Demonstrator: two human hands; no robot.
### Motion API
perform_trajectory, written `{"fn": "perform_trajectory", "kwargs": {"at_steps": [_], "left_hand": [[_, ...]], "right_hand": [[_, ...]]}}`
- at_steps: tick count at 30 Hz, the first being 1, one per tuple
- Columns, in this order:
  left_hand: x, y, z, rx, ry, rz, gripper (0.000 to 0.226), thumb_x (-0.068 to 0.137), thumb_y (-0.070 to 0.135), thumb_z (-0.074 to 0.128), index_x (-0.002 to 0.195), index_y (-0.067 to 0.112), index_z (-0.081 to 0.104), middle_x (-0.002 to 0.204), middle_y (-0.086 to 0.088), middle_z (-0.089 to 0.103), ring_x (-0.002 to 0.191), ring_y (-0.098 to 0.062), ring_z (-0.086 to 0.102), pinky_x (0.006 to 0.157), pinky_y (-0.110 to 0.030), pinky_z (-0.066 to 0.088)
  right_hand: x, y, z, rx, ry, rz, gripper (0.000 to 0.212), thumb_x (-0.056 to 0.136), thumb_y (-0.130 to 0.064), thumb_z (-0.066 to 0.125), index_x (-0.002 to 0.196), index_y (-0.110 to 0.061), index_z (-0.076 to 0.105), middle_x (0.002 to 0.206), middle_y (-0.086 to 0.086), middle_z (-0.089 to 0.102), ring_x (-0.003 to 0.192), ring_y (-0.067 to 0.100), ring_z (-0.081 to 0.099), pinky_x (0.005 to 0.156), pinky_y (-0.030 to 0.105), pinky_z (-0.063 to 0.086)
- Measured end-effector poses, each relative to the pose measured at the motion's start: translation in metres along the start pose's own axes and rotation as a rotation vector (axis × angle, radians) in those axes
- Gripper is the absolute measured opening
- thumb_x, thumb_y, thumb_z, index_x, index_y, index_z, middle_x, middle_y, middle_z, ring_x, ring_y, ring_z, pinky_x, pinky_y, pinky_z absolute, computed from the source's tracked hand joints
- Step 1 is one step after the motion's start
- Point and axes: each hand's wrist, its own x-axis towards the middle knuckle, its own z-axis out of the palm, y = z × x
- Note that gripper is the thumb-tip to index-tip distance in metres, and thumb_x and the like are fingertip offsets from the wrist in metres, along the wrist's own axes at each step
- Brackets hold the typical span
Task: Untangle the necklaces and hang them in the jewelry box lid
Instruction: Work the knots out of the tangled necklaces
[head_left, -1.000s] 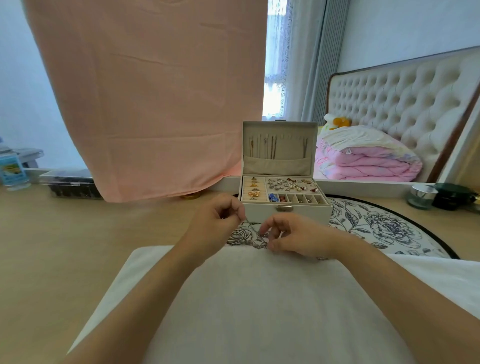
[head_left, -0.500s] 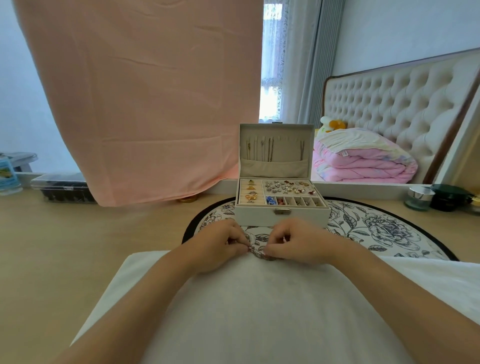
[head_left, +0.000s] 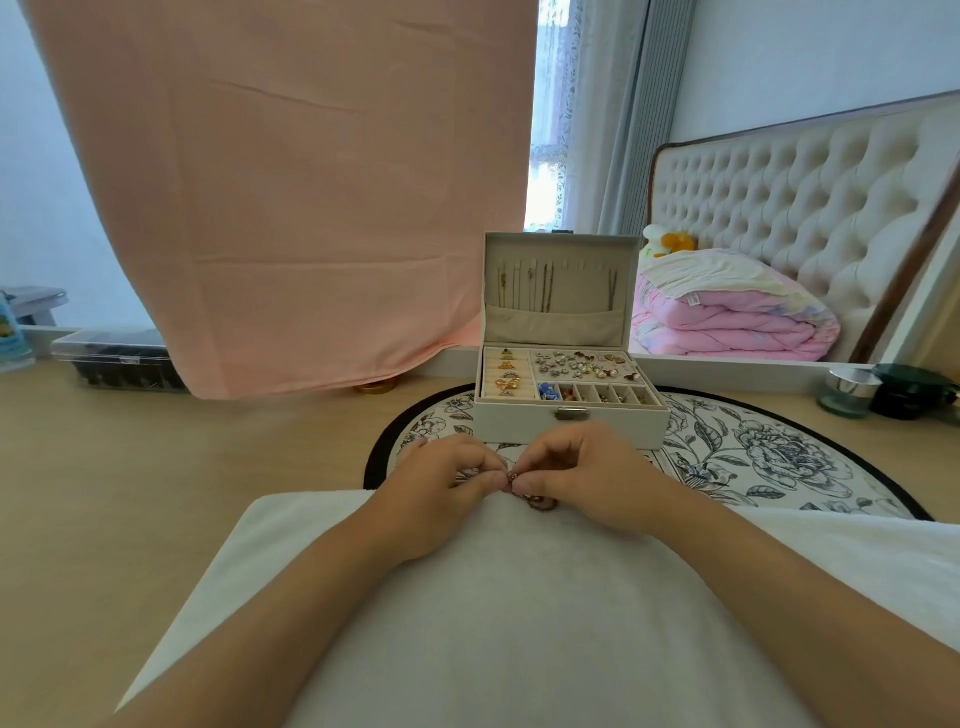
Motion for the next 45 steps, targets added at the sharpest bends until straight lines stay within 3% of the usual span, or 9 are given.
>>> {"fn": "perform_trajectory", "kwargs": {"at_steps": [4, 7, 11, 19, 24, 27, 32, 36, 45], "left_hand": [[-0.002, 0.006, -0.002, -0.003, 0.027, 0.001, 0.030, 0.099, 0.028, 0.058, 0.075, 0.043, 0.063, 0.085, 0.020, 0.068, 0.094, 0.001, 0.058, 0.118, -0.036, 0.022], [-0.005, 0.011, -0.001, -0.098, 0.015, -0.014, 0.026, 0.101, 0.022, 0.055, 0.079, 0.034, 0.063, 0.079, 0.012, 0.068, 0.081, -0.001, 0.059, 0.088, -0.028, 0.044], [-0.005, 0.007, 0.000, -0.133, 0.010, -0.032, 0.027, 0.101, 0.019, 0.054, 0.079, 0.033, 0.060, 0.068, 0.021, 0.059, 0.068, 0.001, 0.052, 0.070, -0.024, 0.042], [-0.006, 0.007, -0.006, -0.381, 0.062, -0.153, 0.026, 0.090, 0.020, 0.048, 0.066, 0.023, 0.059, 0.061, 0.012, 0.055, 0.062, -0.005, 0.049, 0.068, -0.022, 0.040], [0.003, 0.024, -0.013, -0.691, 0.166, -0.315, 0.043, 0.094, -0.006, 0.025, 0.058, 0.012, 0.040, 0.048, -0.004, 0.035, 0.047, -0.019, 0.039, 0.068, -0.032, 0.042], [-0.001, 0.024, -0.015, -0.907, 0.195, -0.356, 0.026, 0.085, 0.018, 0.043, 0.060, 0.015, 0.035, 0.058, -0.001, 0.025, 0.049, -0.016, 0.021, 0.048, -0.028, 0.038], [-0.006, -0.002, -0.020, -0.233, 0.277, -0.130, 0.052, 0.096, 0.034, 0.063, 0.057, 0.020, 0.032, 0.051, 0.012, 0.028, 0.050, -0.007, 0.027, 0.052, -0.023, 0.026], [-0.005, -0.017, -0.029, 0.248, 0.293, -0.206, 0.043, 0.089, 0.034, 0.059, 0.059, 0.016, 0.034, 0.051, 0.004, 0.033, 0.052, -0.013, 0.028, 0.053, -0.031, 0.027], [-0.008, -0.015, -0.045, 0.469, -0.027, -0.269, 0.031, 0.082, 0.030, 0.060, 0.058, 0.020, 0.044, 0.055, 0.005, 0.043, 0.057, -0.011, 0.039, 0.053, -0.026, 0.031]], "right_hand": [[0.000, 0.003, 0.002, 0.092, -0.011, 0.009, 0.016, 0.083, 0.001, 0.077, 0.080, -0.014, 0.073, 0.067, 0.003, 0.069, 0.062, 0.018, 0.062, 0.067, 0.036, 0.056], [0.000, 0.000, 0.001, 0.208, 0.025, 0.021, 0.014, 0.083, 0.002, 0.076, 0.077, -0.011, 0.075, 0.068, 0.012, 0.067, 0.058, 0.021, 0.060, 0.064, 0.035, 0.054], [-0.001, -0.006, -0.004, 0.315, 0.086, 0.055, 0.011, 0.090, -0.003, 0.067, 0.080, -0.007, 0.070, 0.077, 0.012, 0.069, 0.052, 0.022, 0.058, 0.059, 0.030, 0.049], [0.008, -0.005, -0.005, 0.569, 0.150, 0.221, 0.024, 0.105, -0.015, 0.038, 0.085, -0.010, 0.049, 0.086, 0.015, 0.071, 0.084, 0.029, 0.064, 0.074, 0.038, 0.045], [0.005, -0.001, 0.000, 0.464, 0.114, 0.220, 0.024, 0.107, -0.020, 0.041, 0.094, -0.010, 0.057, 0.091, 0.012, 0.073, 0.078, 0.026, 0.070, 0.069, 0.034, 0.053], [0.003, 0.001, 0.001, 0.374, 0.105, 0.159, 0.022, 0.107, -0.022, 0.045, 0.091, -0.013, 0.058, 0.096, 0.012, 0.073, 0.078, 0.023, 0.071, 0.064, 0.027, 0.054], [0.003, 0.005, -0.011, 0.148, 0.136, 0.026, 0.019, 0.091, -0.014, 0.071, 0.075, -0.023, 0.076, 0.093, 0.005, 0.076, 0.082, 0.012, 0.069, 0.082, 0.030, 0.055], [0.001, 0.000, -0.024, -0.031, 0.030, 0.000, 0.017, 0.077, -0.006, 0.083, 0.070, -0.021, 0.079, 0.090, 0.001, 0.076, 0.083, 0.011, 0.068, 0.082, 0.027, 0.054], [0.004, 0.010, -0.020, -0.076, -0.066, 0.093, 0.013, 0.096, -0.016, 0.065, 0.090, -0.005, 0.068, 0.081, 0.003, 0.072, 0.074, 0.009, 0.063, 0.073, 0.022, 0.049]]}}
